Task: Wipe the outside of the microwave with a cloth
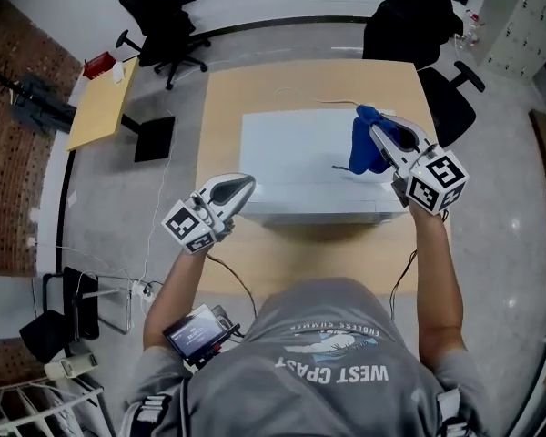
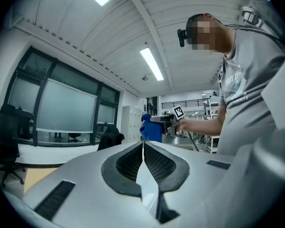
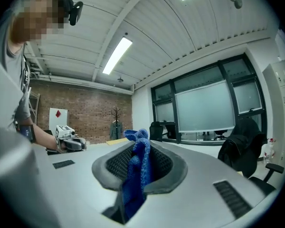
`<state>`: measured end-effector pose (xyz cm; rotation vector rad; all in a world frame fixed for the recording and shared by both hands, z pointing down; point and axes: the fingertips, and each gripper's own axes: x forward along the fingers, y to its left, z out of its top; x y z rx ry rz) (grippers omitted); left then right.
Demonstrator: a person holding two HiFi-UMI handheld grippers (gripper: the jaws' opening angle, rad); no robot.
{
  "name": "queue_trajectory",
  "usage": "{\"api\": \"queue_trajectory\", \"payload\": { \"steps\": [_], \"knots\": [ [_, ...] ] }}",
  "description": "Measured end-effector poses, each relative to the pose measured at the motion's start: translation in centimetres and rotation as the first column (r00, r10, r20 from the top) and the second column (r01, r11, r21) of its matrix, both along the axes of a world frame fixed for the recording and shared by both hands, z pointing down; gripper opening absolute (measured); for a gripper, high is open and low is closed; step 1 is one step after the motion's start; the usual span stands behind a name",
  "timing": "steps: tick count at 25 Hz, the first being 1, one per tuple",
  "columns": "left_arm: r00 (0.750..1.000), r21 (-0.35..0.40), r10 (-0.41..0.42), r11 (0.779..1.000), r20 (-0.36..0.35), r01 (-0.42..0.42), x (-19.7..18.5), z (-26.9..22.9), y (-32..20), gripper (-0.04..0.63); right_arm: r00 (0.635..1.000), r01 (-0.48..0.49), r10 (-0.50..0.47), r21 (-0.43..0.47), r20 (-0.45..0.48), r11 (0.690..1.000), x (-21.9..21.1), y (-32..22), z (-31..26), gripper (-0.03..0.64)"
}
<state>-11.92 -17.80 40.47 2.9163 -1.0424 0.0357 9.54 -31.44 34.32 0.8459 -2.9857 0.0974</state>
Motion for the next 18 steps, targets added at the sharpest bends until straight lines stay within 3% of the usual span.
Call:
{"api": "queue_trajectory", "payload": {
  "steps": [8, 11, 18],
  "knots": [
    [0.994, 0.04, 0.064, 0.997, -0.084, -0.061, -0.4, -2.8, -1.8, 0.029, 0.974, 0.224, -0.221, 0.075, -0.044, 0.972, -12.6, 4.5, -3.4, 0.069],
    [0.989, 0.037, 0.1, 0.995, -0.106, -0.096, -0.2, -3.0, -2.1, 0.173, 0.953, 0.302, -0.296, 0.109, -0.071, 0.947, -16.0, 6.2, -4.2, 0.069],
    [0.98, 0.017, 0.113, 0.994, -0.163, -0.111, -0.3, -4.1, -2.5, 0.239, 0.875, 0.483, -0.47, 0.143, -0.116, 0.864, -23.0, 11.6, -6.0, 0.07]
  ]
}}
